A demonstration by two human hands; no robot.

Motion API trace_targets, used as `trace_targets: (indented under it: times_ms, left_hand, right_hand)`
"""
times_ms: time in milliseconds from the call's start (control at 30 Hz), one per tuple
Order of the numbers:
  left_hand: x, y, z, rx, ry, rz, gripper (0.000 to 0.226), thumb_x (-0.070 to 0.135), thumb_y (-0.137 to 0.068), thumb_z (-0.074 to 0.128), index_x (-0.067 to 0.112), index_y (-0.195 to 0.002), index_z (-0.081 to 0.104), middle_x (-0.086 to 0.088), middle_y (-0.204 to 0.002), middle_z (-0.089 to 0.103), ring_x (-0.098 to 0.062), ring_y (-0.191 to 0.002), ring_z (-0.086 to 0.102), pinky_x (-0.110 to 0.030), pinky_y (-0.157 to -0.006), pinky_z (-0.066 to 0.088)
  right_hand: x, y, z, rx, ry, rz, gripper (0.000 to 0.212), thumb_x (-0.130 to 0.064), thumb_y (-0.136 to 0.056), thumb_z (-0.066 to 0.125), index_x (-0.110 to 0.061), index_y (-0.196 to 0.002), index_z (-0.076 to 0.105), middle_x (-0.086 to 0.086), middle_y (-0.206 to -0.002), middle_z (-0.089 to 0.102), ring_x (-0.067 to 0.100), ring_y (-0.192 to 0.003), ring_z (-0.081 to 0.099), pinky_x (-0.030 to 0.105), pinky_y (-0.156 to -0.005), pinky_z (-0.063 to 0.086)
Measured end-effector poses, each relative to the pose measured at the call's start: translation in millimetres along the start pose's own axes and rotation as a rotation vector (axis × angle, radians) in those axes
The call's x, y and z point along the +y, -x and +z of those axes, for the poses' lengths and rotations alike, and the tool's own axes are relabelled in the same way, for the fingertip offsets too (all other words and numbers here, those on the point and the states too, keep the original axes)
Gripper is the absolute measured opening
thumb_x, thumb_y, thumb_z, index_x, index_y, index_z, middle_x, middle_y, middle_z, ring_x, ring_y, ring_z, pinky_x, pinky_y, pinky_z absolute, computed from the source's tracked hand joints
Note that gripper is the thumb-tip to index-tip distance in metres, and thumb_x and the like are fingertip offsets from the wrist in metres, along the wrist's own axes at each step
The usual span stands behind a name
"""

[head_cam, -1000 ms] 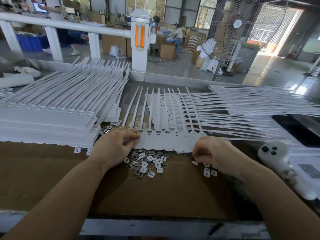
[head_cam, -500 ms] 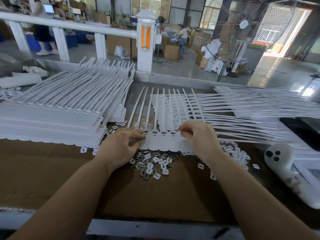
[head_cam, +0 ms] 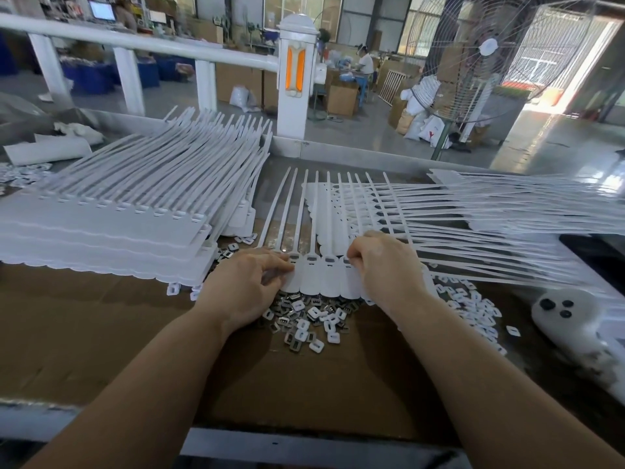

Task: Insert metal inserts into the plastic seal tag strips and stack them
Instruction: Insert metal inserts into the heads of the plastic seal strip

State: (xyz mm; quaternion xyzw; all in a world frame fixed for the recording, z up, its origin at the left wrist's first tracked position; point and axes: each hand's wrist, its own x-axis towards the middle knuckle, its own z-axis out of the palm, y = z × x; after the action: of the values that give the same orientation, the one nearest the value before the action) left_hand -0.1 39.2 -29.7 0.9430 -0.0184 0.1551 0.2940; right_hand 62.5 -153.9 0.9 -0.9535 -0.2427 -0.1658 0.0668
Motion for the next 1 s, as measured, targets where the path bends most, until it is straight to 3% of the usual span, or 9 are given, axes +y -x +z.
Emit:
trace_targets:
  times_ms: [133, 300, 567, 733, 800, 867, 933, 1000]
  left_hand:
    - [0.1, 0.5, 0.4, 0.003, 0.003, -0.007, 0.024, 0.026, -0.089, 0.058, 0.032, -0.112, 0.065, 0.018, -0.124, 0.057, 0.000, -0.119, 0.043, -0.011, -0.092, 0.023]
    - [0.5, 0.0, 0.3, 0.003, 0.008, -0.003, 0.024, 0.027, -0.089, 0.058, 0.031, -0.112, 0.066, 0.017, -0.124, 0.057, -0.001, -0.119, 0.044, -0.012, -0.093, 0.023]
    - [0.1, -0.3, 1.2, 0.008, 0.000, 0.009, 0.024, 0.027, -0.089, 0.059, 0.030, -0.112, 0.066, 0.017, -0.124, 0.057, 0.001, -0.119, 0.043, -0.009, -0.094, 0.022]
    - [0.2, 0.0, 0.3, 0.005, 0.002, 0.009, 0.024, 0.027, -0.089, 0.060, 0.030, -0.112, 0.066, 0.018, -0.124, 0.057, 0.000, -0.120, 0.043, -0.010, -0.095, 0.022]
    - [0.1, 0.0, 0.2, 0.005, 0.003, 0.011, 0.024, 0.026, -0.089, 0.060, 0.030, -0.112, 0.066, 0.017, -0.124, 0.058, -0.001, -0.120, 0.044, -0.011, -0.096, 0.022]
    - [0.1, 0.1, 0.4, 0.009, 0.000, 0.013, 0.024, 0.026, -0.088, 0.060, 0.030, -0.111, 0.066, 0.017, -0.124, 0.058, -0.001, -0.120, 0.044, -0.011, -0.096, 0.022]
    - [0.2, -0.2, 1.0, 0.014, -0.001, 0.010, 0.024, 0.025, -0.088, 0.060, 0.030, -0.111, 0.067, 0.017, -0.123, 0.058, -0.001, -0.120, 0.044, -0.010, -0.096, 0.022]
    - [0.2, -0.4, 1.5, 0.011, -0.008, 0.009, 0.024, 0.025, -0.088, 0.060, 0.030, -0.111, 0.066, 0.017, -0.124, 0.058, -0.003, -0.120, 0.045, -0.011, -0.095, 0.022]
  right_hand:
    - [-1.1, 0.5, -0.1, -0.005, 0.080, -0.029, 0.023, 0.000, -0.088, 0.049, -0.012, -0.098, 0.065, 0.000, -0.096, 0.061, 0.016, -0.088, 0.054, 0.027, -0.076, 0.047]
    - [-8.9, 6.2, -0.6, -0.064, 0.150, -0.045, 0.029, 0.007, -0.084, 0.044, -0.009, -0.101, 0.061, 0.003, -0.101, 0.054, 0.018, -0.089, 0.047, 0.025, -0.065, 0.036]
    - [-8.1, 24.5, 0.5, -0.105, 0.133, -0.080, 0.033, 0.001, -0.089, 0.039, -0.010, -0.114, 0.057, 0.004, -0.123, 0.046, 0.020, -0.112, 0.043, 0.026, -0.086, 0.038]
    - [1.0, 19.4, -8.7, -0.147, -0.152, -0.014, 0.046, 0.008, -0.088, 0.041, -0.012, -0.126, 0.057, 0.002, -0.126, 0.051, 0.018, -0.120, 0.043, 0.027, -0.101, 0.034]
    - [7.5, 22.5, -15.1, -0.057, -0.307, 0.059, 0.041, 0.006, -0.091, 0.042, -0.013, -0.123, 0.060, 0.000, -0.121, 0.056, 0.015, -0.112, 0.051, 0.024, -0.099, 0.039]
    - [15.7, 29.1, -22.0, 0.040, -0.384, 0.124, 0.033, 0.000, -0.093, 0.048, -0.016, -0.117, 0.064, -0.004, -0.110, 0.059, 0.005, -0.094, 0.054, 0.011, -0.085, 0.041]
    - [26.2, 36.3, -28.7, 0.063, -0.358, 0.148, 0.027, -0.006, -0.091, 0.055, -0.018, -0.111, 0.066, -0.008, -0.103, 0.058, -0.001, -0.083, 0.051, 0.005, -0.075, 0.038]
    - [36.4, 44.1, -34.8, 0.040, -0.328, 0.166, 0.022, -0.009, -0.089, 0.059, -0.019, -0.106, 0.068, -0.010, -0.099, 0.060, -0.001, -0.083, 0.051, 0.005, -0.074, 0.037]
